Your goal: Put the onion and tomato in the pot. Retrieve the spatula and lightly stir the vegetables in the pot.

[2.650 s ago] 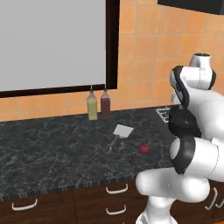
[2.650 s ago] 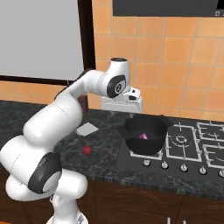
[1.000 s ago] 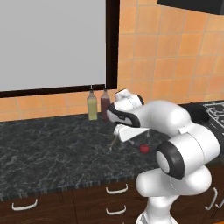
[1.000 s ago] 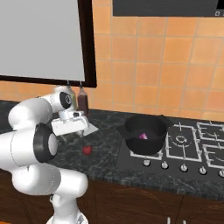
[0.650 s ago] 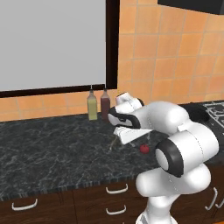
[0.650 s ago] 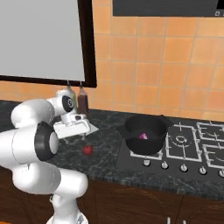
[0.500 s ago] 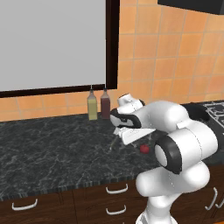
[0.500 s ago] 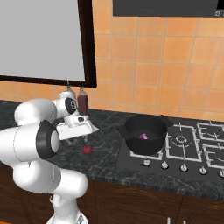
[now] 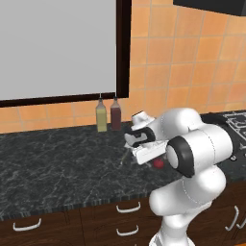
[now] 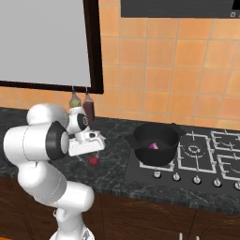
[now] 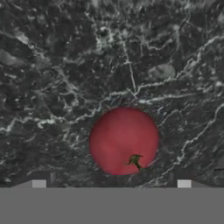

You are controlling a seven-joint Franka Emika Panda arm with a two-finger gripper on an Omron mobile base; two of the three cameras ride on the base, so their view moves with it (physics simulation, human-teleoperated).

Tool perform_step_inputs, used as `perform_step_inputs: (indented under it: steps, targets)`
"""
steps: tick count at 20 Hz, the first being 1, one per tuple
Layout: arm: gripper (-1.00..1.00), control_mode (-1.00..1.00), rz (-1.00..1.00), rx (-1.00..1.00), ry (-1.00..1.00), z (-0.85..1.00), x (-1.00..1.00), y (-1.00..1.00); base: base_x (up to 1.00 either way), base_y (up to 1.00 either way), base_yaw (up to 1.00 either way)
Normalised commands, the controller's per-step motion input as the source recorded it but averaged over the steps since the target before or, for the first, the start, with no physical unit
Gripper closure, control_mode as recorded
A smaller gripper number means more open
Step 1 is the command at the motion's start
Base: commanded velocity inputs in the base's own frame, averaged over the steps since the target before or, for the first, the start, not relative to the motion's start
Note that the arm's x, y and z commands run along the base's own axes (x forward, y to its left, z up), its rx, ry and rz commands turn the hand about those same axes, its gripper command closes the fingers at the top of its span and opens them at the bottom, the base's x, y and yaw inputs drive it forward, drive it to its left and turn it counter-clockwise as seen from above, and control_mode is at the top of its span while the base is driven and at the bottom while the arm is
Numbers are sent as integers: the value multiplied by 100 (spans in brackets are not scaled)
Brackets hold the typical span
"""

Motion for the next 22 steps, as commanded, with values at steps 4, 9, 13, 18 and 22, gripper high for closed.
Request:
perform_step_inputs:
  steps: [4, 9, 13, 18, 22]
  targets:
    - [-100, -100, 0, 0, 0, -29, 24, -21, 0, 0, 0]
    - [-100, -100, 0, 2, 0, -21, 14, -5, 0, 0, 0]
    - [-100, -100, 0, 3, -3, -2, -38, -13, 0, 0, 0]
    - [-100, -100, 0, 4, -3, 0, -42, -22, 0, 0, 0]
    - [-100, -100, 0, 5, 0, -3, 16, 0, 0, 0, 0]
